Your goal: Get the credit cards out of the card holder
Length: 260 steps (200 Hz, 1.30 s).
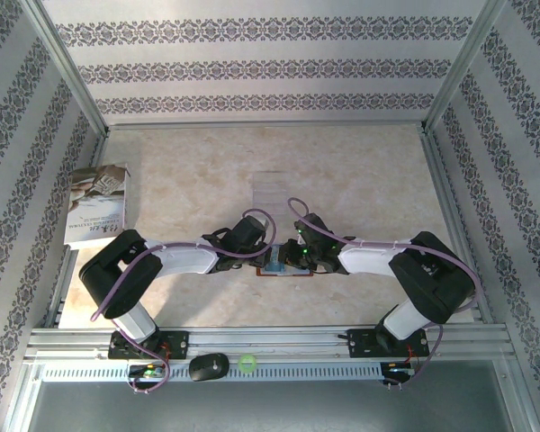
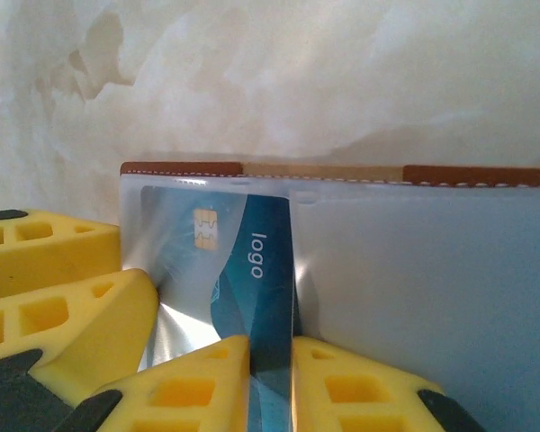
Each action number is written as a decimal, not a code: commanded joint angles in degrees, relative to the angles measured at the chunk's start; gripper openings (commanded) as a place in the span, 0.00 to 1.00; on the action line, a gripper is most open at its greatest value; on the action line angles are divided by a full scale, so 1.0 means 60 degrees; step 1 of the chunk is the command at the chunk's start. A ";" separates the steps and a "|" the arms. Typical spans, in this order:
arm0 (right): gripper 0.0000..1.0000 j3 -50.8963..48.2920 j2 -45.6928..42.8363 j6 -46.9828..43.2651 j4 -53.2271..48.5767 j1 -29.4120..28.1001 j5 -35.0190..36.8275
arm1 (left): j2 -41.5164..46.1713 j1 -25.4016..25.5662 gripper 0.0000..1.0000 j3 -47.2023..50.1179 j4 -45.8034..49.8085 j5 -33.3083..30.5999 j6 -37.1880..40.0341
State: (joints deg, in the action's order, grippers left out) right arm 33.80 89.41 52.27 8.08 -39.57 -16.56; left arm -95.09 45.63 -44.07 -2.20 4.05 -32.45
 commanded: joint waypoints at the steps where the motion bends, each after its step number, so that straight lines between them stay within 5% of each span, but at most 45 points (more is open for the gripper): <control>1: 0.17 -0.0394 0.0002 0.0176 0.0283 0.0062 0.0111 | -0.0109 -0.0075 0.28 0.0446 0.0967 0.0101 -0.0071; 37: 0.00 -0.0592 -0.0214 0.0170 0.0352 0.0095 0.0180 | -0.0133 -0.0075 0.28 0.0414 0.0974 0.0135 -0.0085; 97: 0.00 -0.0931 -0.0973 0.0093 0.0175 0.0220 0.0328 | 0.0183 -0.0163 0.33 0.0488 0.1054 0.0116 -0.0066; 170: 0.00 -0.0731 -0.2052 -0.0517 -0.2201 0.0341 0.1286 | 0.0380 -0.0207 0.38 0.0530 0.1068 0.0192 -0.0041; 260: 0.00 0.1054 -0.2079 -0.1094 -0.4665 -0.0692 0.3062 | 0.0589 -0.0236 0.46 0.0304 0.1113 0.0280 0.0155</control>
State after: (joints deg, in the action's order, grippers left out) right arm 37.39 74.76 47.55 -14.24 -42.06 -2.39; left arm -92.16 45.25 -42.33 0.47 5.80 -32.56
